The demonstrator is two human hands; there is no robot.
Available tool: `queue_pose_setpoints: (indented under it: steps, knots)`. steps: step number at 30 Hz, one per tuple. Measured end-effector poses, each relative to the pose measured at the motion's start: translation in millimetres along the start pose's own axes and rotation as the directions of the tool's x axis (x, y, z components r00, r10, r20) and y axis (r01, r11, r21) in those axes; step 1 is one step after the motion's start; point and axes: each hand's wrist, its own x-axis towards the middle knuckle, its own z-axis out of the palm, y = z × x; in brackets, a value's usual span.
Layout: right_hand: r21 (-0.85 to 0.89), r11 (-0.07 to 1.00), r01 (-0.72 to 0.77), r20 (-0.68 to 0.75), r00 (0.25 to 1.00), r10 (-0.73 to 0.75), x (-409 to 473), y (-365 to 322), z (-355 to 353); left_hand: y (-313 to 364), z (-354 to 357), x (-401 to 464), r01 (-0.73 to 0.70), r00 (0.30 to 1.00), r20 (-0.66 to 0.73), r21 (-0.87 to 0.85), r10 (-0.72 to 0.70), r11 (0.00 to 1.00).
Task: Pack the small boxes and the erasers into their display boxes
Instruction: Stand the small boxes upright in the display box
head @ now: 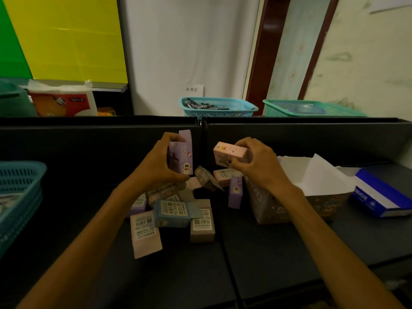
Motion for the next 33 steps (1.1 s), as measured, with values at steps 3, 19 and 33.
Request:
queue_pose_setpoints:
  steps: [3,19,33]
  knots:
    - [0.028,1.0,0.009,-0.043,0.999,-0.007,-6,3,-14,14,7,-3,-0.033,0.999,0.03,-0.02,0.034,0.999]
    - [0.08,0.986,-0.148,-0.148,0.976,0.159,-34,72,-107,80,75,28,-0.181,0.983,0.0,-0.141,0.183,0.973]
    - [0.088,0.991,-0.099,0.161,0.983,0.083,-7,179,-137,145,165,84,-0.123,0.989,-0.088,-0.081,0.115,0.989]
